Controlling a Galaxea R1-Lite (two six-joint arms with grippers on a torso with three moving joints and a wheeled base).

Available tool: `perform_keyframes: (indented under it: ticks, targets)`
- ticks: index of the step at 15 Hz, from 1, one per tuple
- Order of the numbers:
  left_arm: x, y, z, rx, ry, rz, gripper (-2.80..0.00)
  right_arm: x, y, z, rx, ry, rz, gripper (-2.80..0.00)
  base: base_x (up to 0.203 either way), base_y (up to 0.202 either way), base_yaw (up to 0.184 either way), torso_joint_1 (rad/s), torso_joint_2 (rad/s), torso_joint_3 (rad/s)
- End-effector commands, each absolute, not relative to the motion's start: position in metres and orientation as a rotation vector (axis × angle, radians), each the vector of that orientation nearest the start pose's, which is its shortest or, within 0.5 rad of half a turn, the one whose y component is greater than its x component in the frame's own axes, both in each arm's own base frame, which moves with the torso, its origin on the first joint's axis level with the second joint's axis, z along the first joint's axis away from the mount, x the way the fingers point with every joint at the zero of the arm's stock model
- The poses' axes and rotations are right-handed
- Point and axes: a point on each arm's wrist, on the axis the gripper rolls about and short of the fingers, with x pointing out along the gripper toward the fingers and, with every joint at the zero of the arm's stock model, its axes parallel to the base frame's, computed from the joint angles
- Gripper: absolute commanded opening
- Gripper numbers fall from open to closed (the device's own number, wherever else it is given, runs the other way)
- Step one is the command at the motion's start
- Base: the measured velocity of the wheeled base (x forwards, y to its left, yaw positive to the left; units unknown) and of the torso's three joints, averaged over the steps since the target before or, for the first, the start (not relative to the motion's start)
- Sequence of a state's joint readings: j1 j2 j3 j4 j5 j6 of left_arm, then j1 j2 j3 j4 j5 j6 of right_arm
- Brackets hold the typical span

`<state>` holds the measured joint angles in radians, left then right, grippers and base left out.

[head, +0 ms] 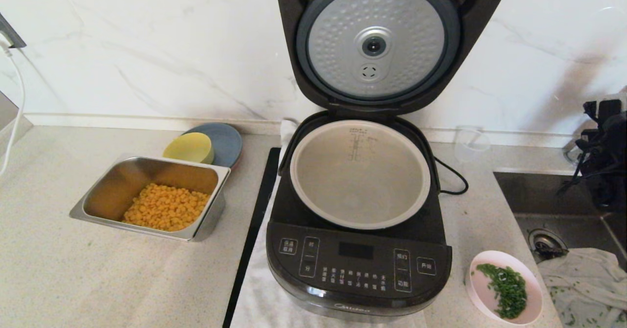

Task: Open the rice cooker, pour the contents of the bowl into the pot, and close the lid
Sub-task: Turn on the tap

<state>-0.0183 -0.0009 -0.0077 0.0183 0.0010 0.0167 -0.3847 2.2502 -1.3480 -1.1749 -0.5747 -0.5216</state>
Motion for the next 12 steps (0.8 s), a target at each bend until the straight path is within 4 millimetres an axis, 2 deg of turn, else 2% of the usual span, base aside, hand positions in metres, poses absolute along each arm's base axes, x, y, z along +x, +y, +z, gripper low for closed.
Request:
perform_keyframes:
  ticks: [1,5,8,12]
  targets:
    - [-0.024,0.001,0.076,0.017,0.008,-0.018,-2.80,0.412,-0.171,0.175,-0.431,0.007,-0.970,-2.80,0.000,0.000,0.000,0.000,0.00,0.000]
    - [-0.024,0.000,0.075,0.017,0.009,-0.017,-2.80,0.410,-0.162,0.185,-0.324,0.103,-0.907,-2.80,0.000,0.000,0.000,0.000,0.00,0.000]
    - [-0.024,0.000,0.076,0.017,0.008,-0.017,-2.80,0.412,-0.165,0.203,-0.285,0.056,-0.911,-2.80,0.000,0.000,0.000,0.000,0.00,0.000]
    - [-0.024,0.000,0.076,0.017,0.008,-0.018,-2.80,0.413,-0.164,0.201,-0.282,0.091,-0.903,-2.80,0.000,0.000,0.000,0.000,0.00,0.000]
